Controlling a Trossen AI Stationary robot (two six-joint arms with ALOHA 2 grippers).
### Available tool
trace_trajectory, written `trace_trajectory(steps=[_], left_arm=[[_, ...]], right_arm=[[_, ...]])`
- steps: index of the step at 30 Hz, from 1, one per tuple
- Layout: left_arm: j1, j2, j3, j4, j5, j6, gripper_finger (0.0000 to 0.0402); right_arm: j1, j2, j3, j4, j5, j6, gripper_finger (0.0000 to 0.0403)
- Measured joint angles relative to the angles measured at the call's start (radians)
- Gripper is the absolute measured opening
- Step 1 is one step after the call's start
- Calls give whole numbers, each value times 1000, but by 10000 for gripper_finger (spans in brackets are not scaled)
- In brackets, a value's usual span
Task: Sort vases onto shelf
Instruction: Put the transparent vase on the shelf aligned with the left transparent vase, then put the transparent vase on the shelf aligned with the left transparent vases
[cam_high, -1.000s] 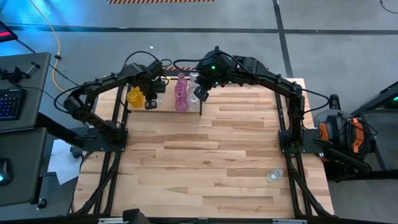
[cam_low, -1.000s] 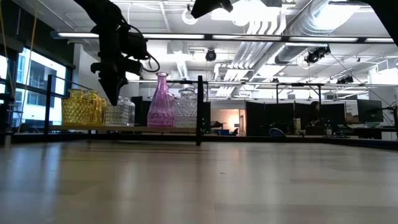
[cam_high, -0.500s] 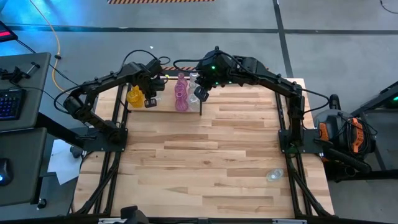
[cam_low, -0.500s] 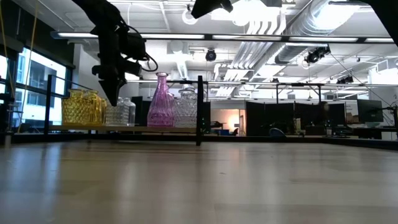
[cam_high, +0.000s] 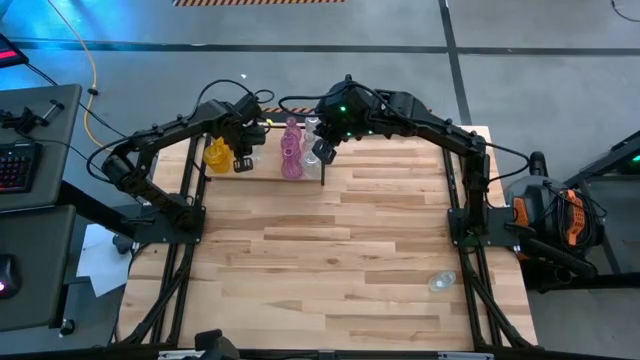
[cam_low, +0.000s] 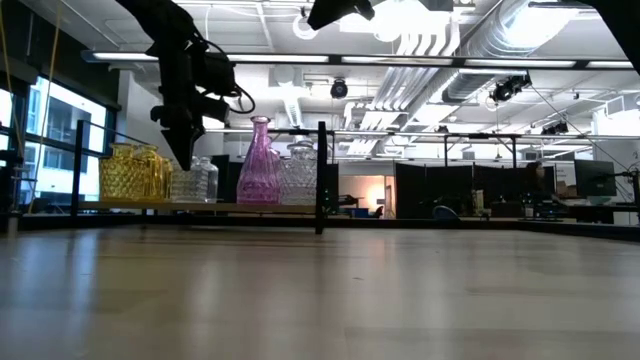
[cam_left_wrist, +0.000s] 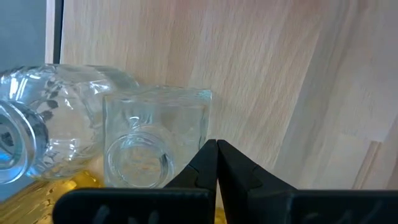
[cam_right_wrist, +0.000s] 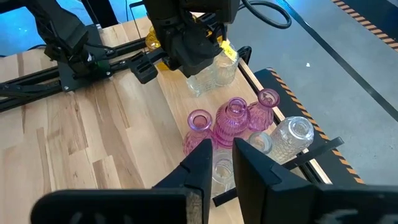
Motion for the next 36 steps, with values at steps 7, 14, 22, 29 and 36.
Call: trace_trajectory(steps=[7, 14, 22, 29, 36], left_arm=[[-10, -38, 5, -33, 0, -66, 0], [-42, -212, 36, -45, 138, -189, 0], [-97, -413, 39, -45, 270, -412, 0], [-152, -508, 39, -46, 273, -482, 0], [-181, -551, 39, -50, 272, -481, 0]], right_arm=[[6, 0, 0, -1, 0, -2, 44], [16, 0, 0, -53, -175, -27, 44], [114, -3, -24, -463, -94, 165, 44], [291, -106, -252, -454, -87, 421, 47], [473, -237, -626, -451, -229, 844, 122]])
